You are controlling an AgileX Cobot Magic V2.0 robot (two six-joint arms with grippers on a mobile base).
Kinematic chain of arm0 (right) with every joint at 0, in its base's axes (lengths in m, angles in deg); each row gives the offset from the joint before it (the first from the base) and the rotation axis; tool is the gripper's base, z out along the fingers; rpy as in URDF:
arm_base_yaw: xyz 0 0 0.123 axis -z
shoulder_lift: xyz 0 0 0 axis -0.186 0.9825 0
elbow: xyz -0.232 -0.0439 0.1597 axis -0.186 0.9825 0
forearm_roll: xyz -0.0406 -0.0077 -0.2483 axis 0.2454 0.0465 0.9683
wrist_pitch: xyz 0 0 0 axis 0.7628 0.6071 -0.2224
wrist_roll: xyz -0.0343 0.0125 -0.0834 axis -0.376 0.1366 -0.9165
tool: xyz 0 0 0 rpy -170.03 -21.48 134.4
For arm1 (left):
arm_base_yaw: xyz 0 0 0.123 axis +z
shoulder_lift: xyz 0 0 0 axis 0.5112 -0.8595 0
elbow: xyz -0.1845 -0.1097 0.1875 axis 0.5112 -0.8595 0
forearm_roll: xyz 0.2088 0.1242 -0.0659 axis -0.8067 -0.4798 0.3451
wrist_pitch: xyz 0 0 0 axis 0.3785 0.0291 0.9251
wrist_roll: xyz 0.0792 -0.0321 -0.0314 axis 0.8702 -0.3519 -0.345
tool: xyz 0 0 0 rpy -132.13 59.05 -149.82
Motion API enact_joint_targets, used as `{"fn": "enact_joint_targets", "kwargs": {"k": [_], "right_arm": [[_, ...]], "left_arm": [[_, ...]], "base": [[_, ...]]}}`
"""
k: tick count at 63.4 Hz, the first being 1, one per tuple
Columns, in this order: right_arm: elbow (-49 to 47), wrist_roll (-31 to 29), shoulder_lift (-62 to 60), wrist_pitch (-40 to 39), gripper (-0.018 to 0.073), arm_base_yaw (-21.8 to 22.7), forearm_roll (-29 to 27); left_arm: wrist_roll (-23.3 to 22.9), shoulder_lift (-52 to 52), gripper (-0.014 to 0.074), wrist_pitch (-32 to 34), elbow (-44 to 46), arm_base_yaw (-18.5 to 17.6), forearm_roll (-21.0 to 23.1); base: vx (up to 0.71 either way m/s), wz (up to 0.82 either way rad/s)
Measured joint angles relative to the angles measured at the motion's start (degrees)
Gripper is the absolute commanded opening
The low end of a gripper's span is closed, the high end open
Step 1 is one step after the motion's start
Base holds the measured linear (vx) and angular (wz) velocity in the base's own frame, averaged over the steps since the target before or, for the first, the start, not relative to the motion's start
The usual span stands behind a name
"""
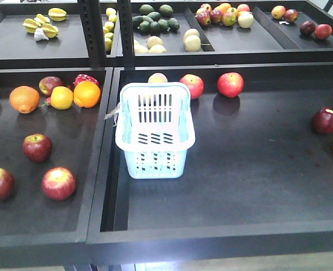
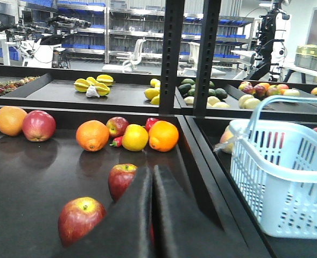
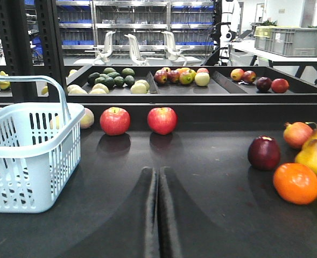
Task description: Pick three apples into basket with both arms
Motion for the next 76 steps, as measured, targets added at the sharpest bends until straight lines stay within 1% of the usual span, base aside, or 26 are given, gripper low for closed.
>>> {"fn": "enact_joint_targets", "kwargs": {"k": [76], "right_arm": [[0.0, 0.0, 0.0, 0.0, -0.0005, 0.0, 0.0]], "left_arm": [[0.0, 0.0, -0.0006, 0.0, 0.0, 0.0, 0.0]], "base": [[0.08, 0.03]]}}
